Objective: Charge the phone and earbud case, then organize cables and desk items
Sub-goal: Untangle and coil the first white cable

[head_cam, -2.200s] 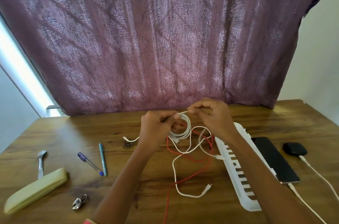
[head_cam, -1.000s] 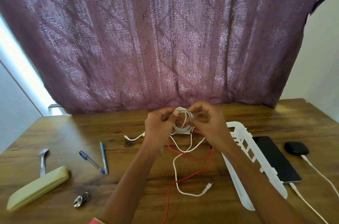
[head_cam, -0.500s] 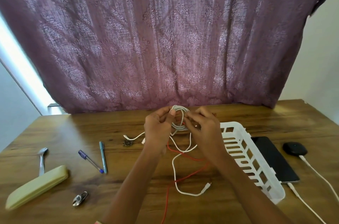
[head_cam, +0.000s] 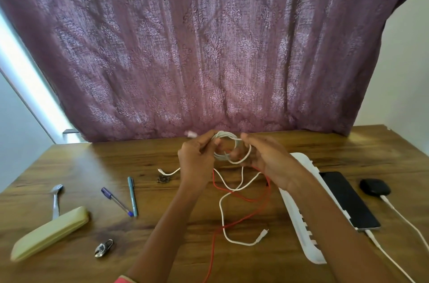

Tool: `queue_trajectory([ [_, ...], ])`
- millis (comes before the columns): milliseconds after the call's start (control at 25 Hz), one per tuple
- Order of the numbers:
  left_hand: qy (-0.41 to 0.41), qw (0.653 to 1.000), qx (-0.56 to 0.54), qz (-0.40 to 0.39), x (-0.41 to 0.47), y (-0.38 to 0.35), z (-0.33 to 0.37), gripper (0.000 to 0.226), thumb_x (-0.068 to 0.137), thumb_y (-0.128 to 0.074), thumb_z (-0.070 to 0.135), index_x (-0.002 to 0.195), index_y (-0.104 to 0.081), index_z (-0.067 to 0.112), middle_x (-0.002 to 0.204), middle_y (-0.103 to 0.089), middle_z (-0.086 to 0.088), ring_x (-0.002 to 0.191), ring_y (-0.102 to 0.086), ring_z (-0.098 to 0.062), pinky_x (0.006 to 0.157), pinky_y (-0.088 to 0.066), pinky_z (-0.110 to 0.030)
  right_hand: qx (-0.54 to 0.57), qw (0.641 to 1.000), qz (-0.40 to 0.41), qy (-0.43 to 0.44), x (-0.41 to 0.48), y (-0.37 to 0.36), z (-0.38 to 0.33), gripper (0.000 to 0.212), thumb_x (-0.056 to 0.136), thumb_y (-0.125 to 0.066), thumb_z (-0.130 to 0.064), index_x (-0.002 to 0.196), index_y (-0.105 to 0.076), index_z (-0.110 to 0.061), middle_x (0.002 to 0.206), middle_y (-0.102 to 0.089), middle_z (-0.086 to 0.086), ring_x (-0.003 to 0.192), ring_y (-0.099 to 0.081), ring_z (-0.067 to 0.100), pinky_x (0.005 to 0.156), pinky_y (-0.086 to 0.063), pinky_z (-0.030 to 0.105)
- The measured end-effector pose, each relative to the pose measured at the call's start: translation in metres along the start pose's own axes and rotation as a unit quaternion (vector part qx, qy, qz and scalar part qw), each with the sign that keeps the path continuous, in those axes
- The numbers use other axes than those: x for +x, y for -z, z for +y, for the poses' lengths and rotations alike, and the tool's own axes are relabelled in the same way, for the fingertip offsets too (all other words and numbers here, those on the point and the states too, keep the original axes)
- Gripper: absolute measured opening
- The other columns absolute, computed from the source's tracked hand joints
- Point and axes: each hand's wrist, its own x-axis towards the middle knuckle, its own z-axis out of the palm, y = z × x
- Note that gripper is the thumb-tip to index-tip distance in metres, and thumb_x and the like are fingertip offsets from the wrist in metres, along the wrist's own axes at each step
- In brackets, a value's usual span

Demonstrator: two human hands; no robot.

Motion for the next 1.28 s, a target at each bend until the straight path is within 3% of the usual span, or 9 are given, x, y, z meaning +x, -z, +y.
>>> queue_trajectory([
  [120, 0.006, 1.000, -0.019, 0.006, 0.001, 0.004, -0.002, 0.033, 0.086, -0.062, 0.010, 0.086, -0.067, 0.042, 0.067, -0.070, 0.016, 0.070, -0.066, 0.000, 0.074, -0.051, -0.016, 0.006, 0.999, -0.045, -0.012, 0.002, 0.007, -0.005, 0.027, 0.092, -0.052, -0.014, 0.069, -0.066, -0.008, 0.050, -0.048, 0.001, 0.050, -0.052, 0.012, 0.062, -0.053, 0.022],
  [280, 0.017, 1.000, 0.018, 0.000, 0.000, 0.005, -0.007, 0.020, 0.087, -0.061, 0.010, 0.099, -0.072, 0.021, 0.067, -0.067, 0.019, 0.067, -0.063, 0.010, 0.071, -0.048, -0.009, -0.161, 0.986, 0.036, 0.011, 0.004, 0.014, -0.005, 0.007, 0.082, -0.067, -0.015, 0.078, -0.069, -0.010, 0.064, -0.057, 0.001, 0.052, -0.049, 0.006, 0.048, -0.038, 0.012],
  [400, -0.010, 0.998, 0.055, -0.010, -0.002, 0.003, -0.008, 0.020, 0.087, -0.061, 0.010, 0.105, -0.070, 0.012, 0.070, -0.066, 0.014, 0.061, -0.057, 0.017, 0.063, -0.041, 0.000, -0.324, 0.933, 0.119, 0.104, 0.006, 0.012, -0.006, 0.007, 0.078, -0.072, -0.019, 0.073, -0.072, -0.015, 0.052, -0.058, -0.014, 0.045, -0.050, -0.005, 0.047, -0.035, 0.003],
  [560, -0.065, 0.991, 0.117, -0.024, 0.003, 0.011, -0.008, 0.019, 0.086, -0.062, 0.012, 0.103, -0.071, 0.015, 0.074, -0.068, 0.013, 0.065, -0.058, 0.008, 0.062, -0.041, -0.004, -0.434, 0.869, 0.134, 0.197, 0.007, 0.013, -0.001, 0.010, 0.075, -0.074, -0.030, 0.080, -0.076, -0.021, 0.069, -0.067, -0.015, 0.063, -0.059, -0.007, 0.060, -0.039, 0.003],
  [720, 0.014, 0.999, 0.030, -0.017, 0.003, 0.014, -0.007, 0.016, 0.087, -0.061, 0.013, 0.097, -0.072, 0.019, 0.073, -0.069, 0.018, 0.074, -0.064, 0.007, 0.076, -0.052, -0.019, -0.418, 0.878, 0.116, 0.203, 0.013, 0.018, 0.004, 0.013, 0.079, -0.071, -0.029, 0.087, -0.075, -0.020, 0.079, -0.071, -0.010, 0.075, -0.063, 0.000, 0.071, -0.046, 0.014],
  [880, 0.143, 0.976, -0.154, -0.051, 0.001, 0.009, -0.004, 0.017, 0.090, -0.055, 0.007, 0.102, -0.067, 0.010, 0.085, -0.074, -0.002, 0.082, -0.071, -0.015, 0.079, -0.056, -0.042, -0.317, 0.925, 0.132, 0.164, 0.016, 0.012, 0.015, 0.010, 0.085, -0.064, -0.013, 0.087, -0.072, -0.018, 0.074, -0.066, -0.005, 0.066, -0.060, 0.004, 0.065, -0.047, 0.017],
  [1080, 0.188, 0.944, -0.255, -0.091, -0.001, 0.010, -0.006, 0.021, 0.092, -0.048, 0.003, 0.109, -0.060, 0.002, 0.089, -0.071, -0.006, 0.075, -0.070, -0.013, 0.074, -0.058, -0.033, -0.129, 0.991, 0.042, 0.011, 0.009, 0.002, 0.014, 0.022, 0.094, -0.049, -0.012, 0.089, -0.069, -0.019, 0.078, -0.068, -0.011, 0.077, -0.058, 0.002, 0.072, -0.041, 0.024],
  [1200, 0.153, 0.976, -0.123, -0.089, 0.004, 0.012, -0.012, 0.012, 0.089, -0.056, 0.004, 0.094, -0.062, 0.014, 0.093, -0.071, -0.005, 0.083, -0.069, -0.015, 0.081, -0.057, -0.035, -0.134, 0.990, 0.040, 0.007, 0.010, 0.002, 0.013, 0.021, 0.093, -0.050, -0.012, 0.087, -0.069, -0.019, 0.078, -0.066, -0.010, 0.076, -0.056, 0.002, 0.071, -0.039, 0.024],
  [1280, 0.048, 0.992, 0.049, -0.102, 0.007, 0.015, -0.011, 0.025, 0.082, -0.064, 0.003, 0.102, -0.059, 0.018, 0.102, -0.068, 0.001, 0.089, -0.064, -0.012, 0.083, -0.049, -0.014, -0.147, 0.988, 0.042, 0.015, 0.011, 0.002, 0.013, 0.020, 0.092, -0.052, -0.011, 0.086, -0.069, -0.018, 0.078, -0.067, -0.008, 0.076, -0.056, 0.005, 0.073, -0.043, 0.024],
])
